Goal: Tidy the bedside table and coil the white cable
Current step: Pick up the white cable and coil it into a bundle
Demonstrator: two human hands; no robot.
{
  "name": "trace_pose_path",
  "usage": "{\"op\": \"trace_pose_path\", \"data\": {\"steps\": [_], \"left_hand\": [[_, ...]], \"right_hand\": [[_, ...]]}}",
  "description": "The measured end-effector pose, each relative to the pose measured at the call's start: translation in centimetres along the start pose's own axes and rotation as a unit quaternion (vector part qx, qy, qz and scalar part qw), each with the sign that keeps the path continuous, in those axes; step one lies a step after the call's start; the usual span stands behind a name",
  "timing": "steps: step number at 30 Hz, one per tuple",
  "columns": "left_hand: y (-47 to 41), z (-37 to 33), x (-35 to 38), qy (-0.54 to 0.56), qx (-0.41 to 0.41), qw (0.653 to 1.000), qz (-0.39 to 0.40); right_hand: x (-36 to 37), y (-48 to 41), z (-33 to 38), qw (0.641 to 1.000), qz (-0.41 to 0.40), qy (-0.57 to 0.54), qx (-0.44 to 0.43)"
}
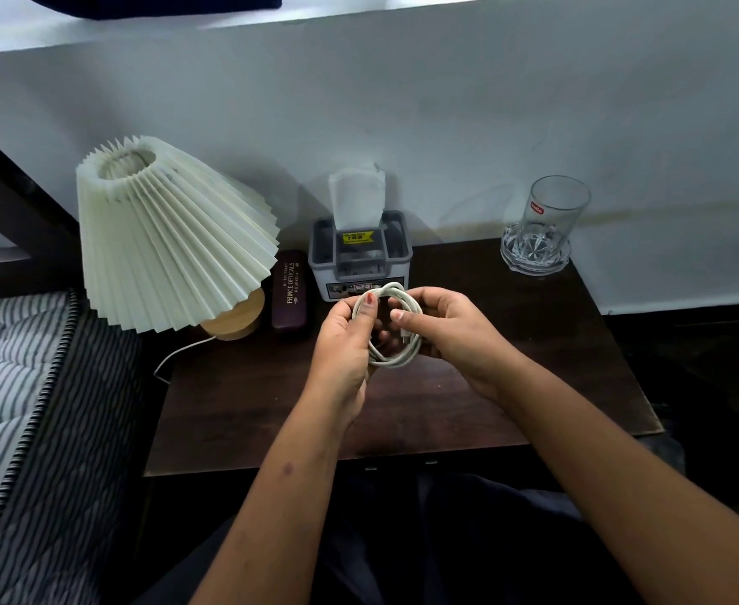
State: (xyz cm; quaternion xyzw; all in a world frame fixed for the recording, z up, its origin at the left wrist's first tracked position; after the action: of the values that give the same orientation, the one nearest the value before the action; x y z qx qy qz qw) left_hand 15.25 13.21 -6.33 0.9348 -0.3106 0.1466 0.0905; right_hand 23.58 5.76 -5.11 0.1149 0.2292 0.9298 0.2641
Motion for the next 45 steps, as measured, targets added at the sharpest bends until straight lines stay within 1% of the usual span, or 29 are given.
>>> {"op": "trace_pose_path", "data": {"steps": [3, 6, 10, 14, 18, 22, 27, 31, 35, 37, 39, 41, 45], "left_hand": [[0.0, 0.4, -0.4, -0.007, -0.006, 1.000, -0.018], [-0.1, 0.6, -0.6, -0.001, -0.009, 0.999, -0.042], [-0.1, 0.5, -0.9, 0.026, -0.008, 0.996, -0.079], [0.0, 0.5, -0.6, 0.044, -0.012, 0.995, -0.093], [0.2, 0.6, -0.3, 0.032, -0.007, 0.995, -0.099], [0.3, 0.3, -0.3, -0.021, 0.010, 0.995, -0.093], [0.3, -0.1, -0.5, -0.090, 0.028, 0.993, -0.064], [0.3, 0.0, -0.1, -0.096, 0.024, 0.994, -0.034], [0.4, -0.2, 0.1, -0.143, 0.056, 0.988, -0.010], [0.3, -1.1, 0.1, -0.212, 0.118, 0.970, 0.010], [0.4, -2.1, 0.3, -0.286, 0.187, 0.939, 0.032], [0.7, -2.5, 0.4, -0.333, 0.213, 0.918, 0.042], [0.9, -2.8, 0.4, -0.440, 0.249, 0.862, 0.044]], "right_hand": [[-0.5, -0.5, -0.5, 0.999, -0.027, 0.016, 0.015], [-0.9, -0.9, -1.0, 0.999, -0.040, 0.000, 0.037], [-0.7, -1.0, -1.3, 0.998, -0.017, -0.037, 0.054], [-0.2, -0.7, -1.3, 0.996, 0.008, -0.059, 0.059], [-0.5, -0.6, -1.3, 0.996, -0.021, -0.065, 0.054], [-0.6, -0.3, -1.0, 0.997, -0.021, -0.059, 0.048], [-1.0, -0.3, -0.9, 0.995, -0.028, -0.093, 0.036], [-1.2, -0.5, -1.0, 0.997, -0.042, -0.050, 0.039], [-1.3, -0.5, -1.2, 0.997, -0.050, -0.014, 0.049], [-1.1, -0.4, -1.2, 0.998, -0.029, -0.026, 0.059], [-0.8, -0.3, -1.2, 0.995, 0.000, -0.061, 0.073], [-0.6, -0.2, -1.2, 0.994, 0.015, -0.072, 0.083], [-0.2, 0.0, -1.2, 0.996, 0.027, -0.027, 0.077]]}}
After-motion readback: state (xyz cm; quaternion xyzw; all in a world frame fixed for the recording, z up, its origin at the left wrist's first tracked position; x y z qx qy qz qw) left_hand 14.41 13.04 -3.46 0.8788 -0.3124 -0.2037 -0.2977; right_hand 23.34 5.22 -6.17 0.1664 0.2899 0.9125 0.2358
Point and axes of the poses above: each hand's wrist, its own y-axis away from the middle knuckle, its own x-axis out of the palm, z = x × y, the point moved 7 cm from there along -y, towards the middle knuckle, and after that the axes turned 14 degrees about x, right-handed, at the moved point
